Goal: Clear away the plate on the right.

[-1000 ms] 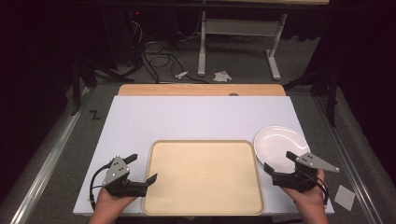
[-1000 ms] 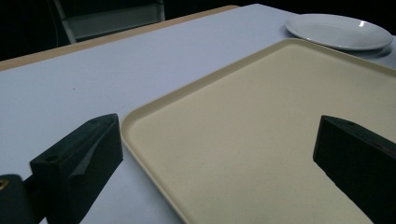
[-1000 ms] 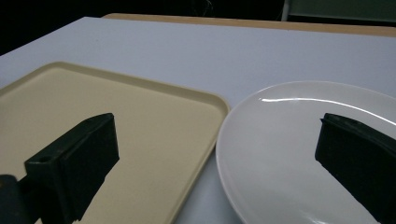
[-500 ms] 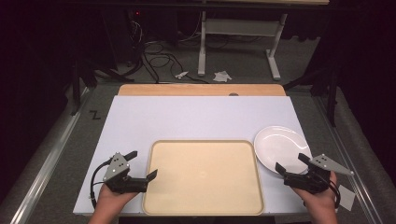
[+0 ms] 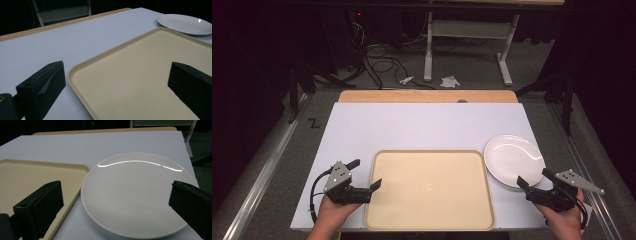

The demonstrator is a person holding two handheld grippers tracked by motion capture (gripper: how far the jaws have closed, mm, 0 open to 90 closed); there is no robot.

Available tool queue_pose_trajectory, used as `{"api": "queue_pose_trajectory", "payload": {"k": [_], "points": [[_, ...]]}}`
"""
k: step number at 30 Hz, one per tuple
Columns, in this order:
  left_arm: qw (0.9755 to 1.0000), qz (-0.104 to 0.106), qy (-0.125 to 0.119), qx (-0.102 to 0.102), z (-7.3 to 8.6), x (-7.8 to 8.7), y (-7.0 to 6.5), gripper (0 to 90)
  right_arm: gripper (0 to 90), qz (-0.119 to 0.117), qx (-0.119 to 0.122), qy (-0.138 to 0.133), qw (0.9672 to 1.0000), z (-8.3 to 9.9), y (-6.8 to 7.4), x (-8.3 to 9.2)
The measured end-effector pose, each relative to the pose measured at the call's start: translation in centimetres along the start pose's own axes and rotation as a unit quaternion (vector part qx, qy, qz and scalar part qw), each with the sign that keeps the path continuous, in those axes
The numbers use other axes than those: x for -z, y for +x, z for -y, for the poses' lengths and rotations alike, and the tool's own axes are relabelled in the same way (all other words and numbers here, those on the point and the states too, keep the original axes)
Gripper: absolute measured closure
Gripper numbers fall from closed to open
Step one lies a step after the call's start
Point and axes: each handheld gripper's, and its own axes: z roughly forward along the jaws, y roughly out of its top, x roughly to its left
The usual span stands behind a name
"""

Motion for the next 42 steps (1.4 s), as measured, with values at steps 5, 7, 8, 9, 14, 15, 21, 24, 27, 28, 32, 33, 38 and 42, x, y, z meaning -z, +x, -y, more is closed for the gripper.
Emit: {"api": "queue_pose_trajectory", "payload": {"k": [5,7,8,9,14,15,21,24,27,28,32,33,38,42], "points": [[1.0,-0.001,0.001,-0.002,0.0,0.0,0.0,2.2,0.0,0.002,-0.008,0.003,1.0,0.2,-0.2,0.0],[1.0,-0.001,0.001,-0.003,0.0,0.0,0.0,2.2,0.0,0.002,-0.017,0.006,0.9998,0.2,-0.3,0.0],[1.0,0.0,0.001,-0.003,0.0,0.0,0.0,2.2,0.0,0.003,-0.019,0.009,0.9998,0.3,-0.4,-0.1],[1.0,0.0,0.002,-0.004,0.0,0.0,0.0,2.2,0.0,0.006,-0.021,0.013,0.9997,0.3,-0.4,-0.1],[1.0,0.003,0.001,-0.006,0.0,-0.1,-0.1,2.2,0.0,0.007,-0.037,0.017,0.9991,0.5,-0.8,-0.1],[1.0,0.003,0.0,-0.006,0.0,-0.1,-0.1,2.2,0.0,0.006,-0.039,0.017,0.9991,0.5,-0.8,-0.1],[0.9999,0.008,0.005,-0.009,-0.1,-0.3,-0.2,2.2,0.0,0.003,-0.069,0.025,0.9973,0.8,-1.4,0.0],[0.9999,0.008,0.005,-0.012,-0.1,-0.3,-0.3,2.2,0.0,0.002,-0.079,0.027,0.9965,0.8,-1.6,0.0],[0.9999,0.009,0.005,-0.014,-0.1,-0.2,-0.3,2.2,0.0,0.001,-0.095,0.036,0.9948,0.9,-1.7,-0.2],[0.9999,0.008,0.004,-0.014,-0.1,-0.1,-0.3,2.2,0.0,0.0,-0.099,0.038,0.9944,1.0,-1.7,-0.3],[0.9999,0.009,0.004,-0.014,-0.1,-0.1,-0.3,2.3,0.0,-0.006,-0.112,0.044,0.9927,1.1,-1.8,-0.5],[0.9998,0.01,0.004,-0.015,-0.1,-0.2,-0.4,2.3,0.0,-0.007,-0.123,0.045,0.9913,1.2,-1.9,-0.5],[0.9998,0.012,0.005,-0.015,0.0,-0.3,-0.4,2.2,0.0,-0.011,-0.144,0.042,0.9886,1.4,-2.2,-0.4],[0.9998,0.013,0.005,-0.015,0.0,-0.2,-0.4,2.3,1.7,-0.014,-0.166,0.046,0.9849,1.6,-2.4,-0.5]]}}
